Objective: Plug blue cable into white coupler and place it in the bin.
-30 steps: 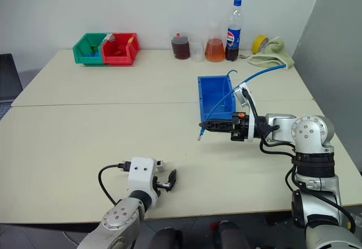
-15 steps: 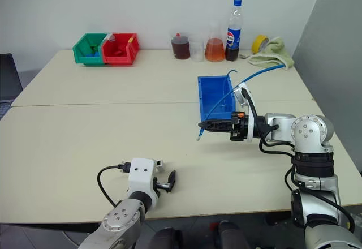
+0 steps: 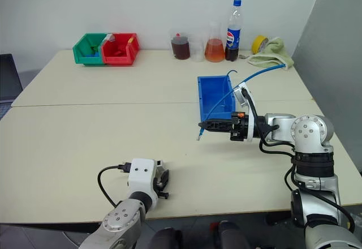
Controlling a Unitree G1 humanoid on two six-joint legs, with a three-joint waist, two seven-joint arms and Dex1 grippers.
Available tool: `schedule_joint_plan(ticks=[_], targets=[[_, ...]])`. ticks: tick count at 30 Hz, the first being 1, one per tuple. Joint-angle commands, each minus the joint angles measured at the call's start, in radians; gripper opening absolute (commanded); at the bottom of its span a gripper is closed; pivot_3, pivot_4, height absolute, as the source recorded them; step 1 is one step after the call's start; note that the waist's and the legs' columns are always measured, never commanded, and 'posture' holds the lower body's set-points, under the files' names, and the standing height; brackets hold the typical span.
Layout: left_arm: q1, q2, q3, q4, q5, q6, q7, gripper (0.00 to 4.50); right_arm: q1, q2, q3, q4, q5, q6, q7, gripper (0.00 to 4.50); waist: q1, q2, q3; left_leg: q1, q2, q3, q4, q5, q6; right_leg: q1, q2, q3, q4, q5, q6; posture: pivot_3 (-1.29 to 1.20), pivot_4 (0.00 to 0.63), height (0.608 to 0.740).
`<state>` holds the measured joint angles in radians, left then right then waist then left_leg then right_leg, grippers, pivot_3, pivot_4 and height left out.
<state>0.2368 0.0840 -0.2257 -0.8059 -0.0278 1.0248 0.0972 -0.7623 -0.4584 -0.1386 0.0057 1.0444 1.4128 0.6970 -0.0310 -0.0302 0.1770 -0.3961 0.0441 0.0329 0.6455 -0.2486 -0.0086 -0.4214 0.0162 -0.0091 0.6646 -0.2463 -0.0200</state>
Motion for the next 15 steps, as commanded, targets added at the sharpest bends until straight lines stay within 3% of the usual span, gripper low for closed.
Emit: schedule_joint_plan(ticks=[1, 15], targets=[[0.032, 0.01, 0.029, 0.042, 0.027, 0.025, 0.013, 0.66, -0.001, -0.001, -0.033, -0.034, 0.035, 0.006, 0.003, 0.02, 0.0, 0.0, 0.0, 0.0, 0.0, 0.0, 0.0, 0.0, 0.0, 0.0, 0.0, 0.0, 0.0, 0.0, 0.0, 0.0, 0.15, 0.74], [-0.02, 0.046, 0.088, 0.038, 0.036, 0.011, 0.008, 0.57, -0.001, 0.007, -0.039, -0.034, 0.049, 0.017, -0.016, 0.02, -0.001, 0.0, 0.0, 0.0, 0.0, 0.0, 0.0, 0.0, 0.0, 0.0, 0.0, 0.0, 0.0, 0.0, 0.0, 0.0, 0.15, 0.74]])
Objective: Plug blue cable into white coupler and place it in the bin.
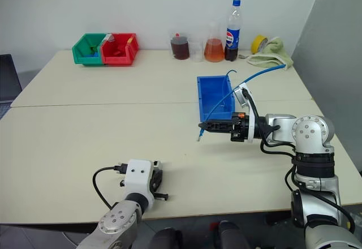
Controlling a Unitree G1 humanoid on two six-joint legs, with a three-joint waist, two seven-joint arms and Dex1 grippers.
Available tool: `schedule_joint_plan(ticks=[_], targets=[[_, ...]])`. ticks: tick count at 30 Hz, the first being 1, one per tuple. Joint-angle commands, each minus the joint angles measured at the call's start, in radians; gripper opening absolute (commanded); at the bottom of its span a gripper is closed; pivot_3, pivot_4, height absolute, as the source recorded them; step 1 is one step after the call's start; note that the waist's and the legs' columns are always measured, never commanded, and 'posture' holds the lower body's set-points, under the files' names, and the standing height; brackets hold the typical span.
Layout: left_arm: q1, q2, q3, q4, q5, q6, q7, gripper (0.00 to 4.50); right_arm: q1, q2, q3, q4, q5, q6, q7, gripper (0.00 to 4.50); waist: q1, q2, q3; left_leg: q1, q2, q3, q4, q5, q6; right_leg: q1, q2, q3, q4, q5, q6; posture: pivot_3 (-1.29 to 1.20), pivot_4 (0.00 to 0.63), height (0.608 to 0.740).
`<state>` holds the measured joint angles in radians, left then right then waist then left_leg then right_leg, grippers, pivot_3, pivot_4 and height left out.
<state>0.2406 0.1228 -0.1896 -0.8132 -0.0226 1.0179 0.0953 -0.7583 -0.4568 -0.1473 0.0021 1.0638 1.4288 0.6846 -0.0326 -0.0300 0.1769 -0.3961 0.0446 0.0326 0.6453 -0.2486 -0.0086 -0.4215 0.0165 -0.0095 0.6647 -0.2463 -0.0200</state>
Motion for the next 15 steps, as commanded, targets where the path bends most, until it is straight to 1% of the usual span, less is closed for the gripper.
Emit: schedule_joint_plan(ticks=[1, 11, 15], targets=[[-0.037, 0.006, 0.056, 0.056, 0.03, 0.018, 0.01, 0.57, -0.004, 0.008, -0.031, -0.031, 0.031, 0.002, -0.006, 0.02, 0.0, 0.0, 0.0, 0.0, 0.0, 0.0, 0.0, 0.0, 0.0, 0.0, 0.0, 0.0, 0.0, 0.0, 0.0, 0.0, 0.15, 0.74], [-0.136, -0.037, 0.076, 0.176, 0.02, -0.017, 0.012, 0.57, 0.004, 0.015, -0.038, -0.038, 0.044, 0.002, -0.026, 0.02, 0.004, 0.0, 0.0, 0.0, -0.001, 0.0, 0.001, 0.0, 0.0, 0.0, 0.0, 0.0, 0.0, 0.0, 0.0, 0.0, 0.15, 0.74], [-0.155, -0.053, 0.071, 0.192, 0.026, -0.018, 0.014, 0.57, 0.005, 0.018, -0.038, -0.038, 0.047, 0.0, -0.031, 0.02, 0.004, 0.001, -0.001, 0.0, -0.001, -0.001, 0.001, 0.0, 0.0, 0.001, 0.0, 0.0, 0.0, 0.001, 0.001, 0.0, 0.15, 0.74]])
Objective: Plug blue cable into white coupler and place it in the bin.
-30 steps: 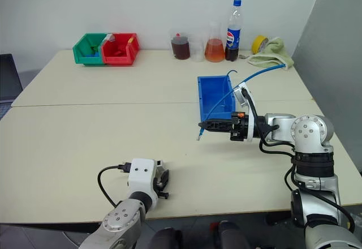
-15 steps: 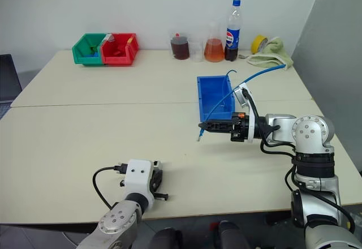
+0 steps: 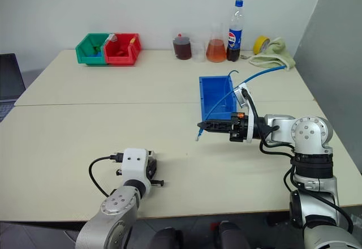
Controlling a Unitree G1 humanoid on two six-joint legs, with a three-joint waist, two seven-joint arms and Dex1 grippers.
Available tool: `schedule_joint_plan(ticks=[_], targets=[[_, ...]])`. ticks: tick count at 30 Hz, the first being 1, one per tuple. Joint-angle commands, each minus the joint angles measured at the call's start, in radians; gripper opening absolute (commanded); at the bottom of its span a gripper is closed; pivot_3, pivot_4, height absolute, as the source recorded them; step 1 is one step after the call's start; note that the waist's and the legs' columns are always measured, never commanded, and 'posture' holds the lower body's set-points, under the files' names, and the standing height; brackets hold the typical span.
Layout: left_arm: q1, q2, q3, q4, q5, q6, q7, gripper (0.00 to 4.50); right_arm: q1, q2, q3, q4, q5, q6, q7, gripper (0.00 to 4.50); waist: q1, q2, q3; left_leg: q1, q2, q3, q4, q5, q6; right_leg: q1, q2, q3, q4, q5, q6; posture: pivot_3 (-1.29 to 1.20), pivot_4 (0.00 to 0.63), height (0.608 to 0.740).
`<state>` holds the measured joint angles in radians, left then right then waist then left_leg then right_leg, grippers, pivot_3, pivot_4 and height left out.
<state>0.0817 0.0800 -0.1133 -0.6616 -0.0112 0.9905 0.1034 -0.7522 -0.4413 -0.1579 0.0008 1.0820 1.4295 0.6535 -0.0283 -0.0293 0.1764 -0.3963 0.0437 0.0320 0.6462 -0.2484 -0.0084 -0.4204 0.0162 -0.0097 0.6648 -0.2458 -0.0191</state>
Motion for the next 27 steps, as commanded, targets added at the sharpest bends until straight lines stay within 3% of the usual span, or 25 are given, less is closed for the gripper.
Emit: schedule_joint_plan(ticks=[1, 5, 7, 8, 18, 21, 23, 27], targets=[[0.003, -0.013, -0.008, 0.042, 0.014, 0.007, 0.004, 0.57, -0.001, 0.004, -0.028, -0.037, 0.029, 0.0, -0.002, 0.02, 0.0, 0.0, 0.0, 0.0, 0.0, 0.0, 0.0, 0.0, 0.0, 0.0, 0.0, 0.0, 0.0, 0.0, 0.0, 0.0, 0.15, 0.74], [0.005, -0.019, -0.011, 0.045, 0.016, 0.001, -0.002, 0.57, 0.0, 0.008, -0.029, -0.037, 0.031, -0.001, -0.006, 0.02, 0.0, 0.0, 0.0, 0.0, 0.0, 0.0, 0.0, 0.0, 0.0, 0.0, 0.0, 0.0, 0.0, 0.0, 0.0, 0.0, 0.15, 0.74], [0.005, -0.02, -0.009, 0.045, 0.017, -0.002, -0.005, 1.29, -0.001, 0.009, -0.028, -0.036, 0.03, -0.001, -0.006, 0.02, 0.0, 0.0, 0.0, 0.0, 0.0, 0.0, 0.0, 0.0, 0.0, 0.0, 0.0, 0.0, 0.0, 0.0, 0.0, 0.0, 0.15, 0.74], [0.007, -0.021, -0.009, 0.043, 0.017, -0.003, -0.007, 1.35, -0.002, 0.009, -0.028, -0.036, 0.03, -0.001, -0.006, 0.02, 0.0, 0.0, 0.0, 0.0, 0.0, 0.0, 0.0, 0.0, 0.0, 0.0, 0.0, 0.0, 0.0, 0.0, 0.0, 0.0, 0.15, 0.74], [0.064, -0.006, 0.008, -0.026, 0.01, 0.027, -0.039, 3.49, -0.01, 0.013, -0.02, -0.024, 0.02, -0.01, 0.002, 0.02, 0.001, 0.0, 0.0, -0.001, -0.001, 0.0, 0.0, 0.0, 0.0, 0.0, 0.0, 0.0, -0.002, 0.0, 0.0, 0.0, 0.15, 0.74], [0.159, 0.081, 0.029, -0.135, -0.051, 0.075, -0.146, 4.18, -0.007, 0.018, -0.02, -0.023, 0.018, -0.017, 0.003, 0.02, 0.0, 0.0, 0.0, -0.001, -0.001, 0.001, -0.001, 0.0, 0.0, -0.001, -0.001, 0.001, -0.003, 0.0, 0.0, 0.0, 0.15, 0.74], [0.211, 0.161, 0.069, -0.183, -0.105, 0.073, -0.246, 4.4, -0.004, 0.02, -0.019, -0.022, 0.015, -0.022, 0.005, 0.02, -0.002, 0.0, 0.0, -0.002, 0.0, 0.001, -0.002, 0.0, 0.0, -0.002, -0.001, 0.001, -0.003, 0.0, 0.0, 0.0, 0.15, 0.74], [0.273, 0.363, 0.212, -0.157, -0.198, 0.001, -0.464, 4.4, 0.003, 0.028, -0.015, -0.02, 0.01, -0.037, 0.011, 0.02, -0.003, 0.0, 0.0, 0.0, 0.001, 0.0, -0.002, 0.0, 0.0, -0.002, 0.0, -0.001, -0.002, -0.001, -0.002, 0.0, 0.15, 0.74]])
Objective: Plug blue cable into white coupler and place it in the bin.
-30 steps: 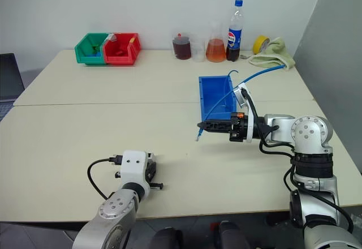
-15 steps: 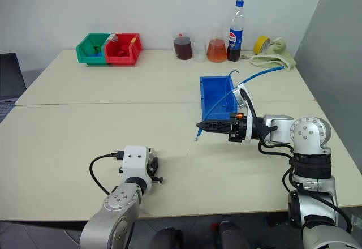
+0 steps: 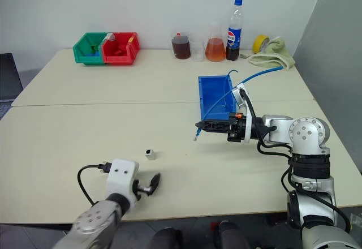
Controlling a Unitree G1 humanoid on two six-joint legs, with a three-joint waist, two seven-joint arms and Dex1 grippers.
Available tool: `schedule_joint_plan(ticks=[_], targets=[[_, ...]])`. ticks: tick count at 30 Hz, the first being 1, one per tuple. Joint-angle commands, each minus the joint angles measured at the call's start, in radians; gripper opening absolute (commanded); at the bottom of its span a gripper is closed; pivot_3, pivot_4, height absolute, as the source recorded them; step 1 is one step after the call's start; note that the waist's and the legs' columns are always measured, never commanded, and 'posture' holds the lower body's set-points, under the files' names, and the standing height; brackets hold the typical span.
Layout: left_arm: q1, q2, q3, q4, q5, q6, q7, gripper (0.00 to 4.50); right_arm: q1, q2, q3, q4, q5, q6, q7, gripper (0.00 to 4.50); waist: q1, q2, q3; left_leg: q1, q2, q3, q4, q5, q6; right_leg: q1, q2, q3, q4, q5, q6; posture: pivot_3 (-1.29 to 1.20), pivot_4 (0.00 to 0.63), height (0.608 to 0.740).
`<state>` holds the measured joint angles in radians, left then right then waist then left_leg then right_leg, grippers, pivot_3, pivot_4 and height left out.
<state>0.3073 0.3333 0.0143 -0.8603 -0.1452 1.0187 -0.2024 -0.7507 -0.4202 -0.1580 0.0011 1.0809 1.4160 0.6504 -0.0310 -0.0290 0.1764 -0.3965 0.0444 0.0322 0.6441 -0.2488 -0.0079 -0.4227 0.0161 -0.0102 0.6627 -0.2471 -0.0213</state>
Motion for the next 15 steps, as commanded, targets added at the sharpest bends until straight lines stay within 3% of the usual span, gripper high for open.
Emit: schedule_joint_plan(ticks=[1, 4, 7, 10, 15], targets=[[0.053, 0.175, 0.117, 0.077, -0.081, -0.072, -0.229, 4.4, 0.003, 0.01, -0.013, -0.019, 0.01, -0.029, 0.015, 0.02, 0.0, 0.0, 0.0, 0.0, 0.0, 0.0, 0.0, 0.0, 0.0, 0.0, 0.0, 0.0, 0.0, 0.0, 0.0, 0.0, 0.15, 0.74], [0.034, 0.375, 0.202, 0.271, -0.115, -0.258, -0.457, 4.4, 0.007, 0.021, -0.005, -0.018, 0.006, -0.044, 0.018, 0.02, 0.0, 0.001, 0.0, 0.002, 0.001, -0.001, 0.0, 0.0, 0.0, 0.0, 0.0, -0.001, 0.001, 0.0, -0.001, 0.0, 0.15, 0.74], [-0.035, 0.496, 0.228, 0.477, -0.133, -0.478, -0.635, 4.4, 0.006, 0.027, 0.0, -0.013, 0.002, -0.056, 0.022, 0.02, -0.002, 0.003, 0.001, 0.003, 0.001, 0.0, 0.0, 0.0, 0.0, 0.0, 0.0, -0.001, 0.001, -0.001, -0.002, 0.0, 0.15, 0.74], [-0.162, 0.539, 0.194, 0.654, -0.137, -0.693, -0.774, 4.4, 0.003, 0.03, 0.005, -0.008, -0.004, -0.065, 0.026, 0.02, 0.0, 0.003, 0.002, 0.001, 0.002, 0.001, -0.001, 0.0, 0.0, -0.002, 0.0, -0.001, 0.0, -0.001, -0.003, 0.0, 0.15, 0.74], [-0.417, 0.521, 0.083, 0.934, -0.094, -0.944, -0.929, 4.4, -0.007, 0.035, 0.016, 0.002, -0.01, -0.077, 0.033, 0.02, 0.011, 0.002, 0.002, -0.005, 0.001, 0.001, -0.001, 0.0, 0.0, -0.006, 0.0, -0.001, 0.0, 0.0, -0.003, 0.0, 0.15, 0.74]])
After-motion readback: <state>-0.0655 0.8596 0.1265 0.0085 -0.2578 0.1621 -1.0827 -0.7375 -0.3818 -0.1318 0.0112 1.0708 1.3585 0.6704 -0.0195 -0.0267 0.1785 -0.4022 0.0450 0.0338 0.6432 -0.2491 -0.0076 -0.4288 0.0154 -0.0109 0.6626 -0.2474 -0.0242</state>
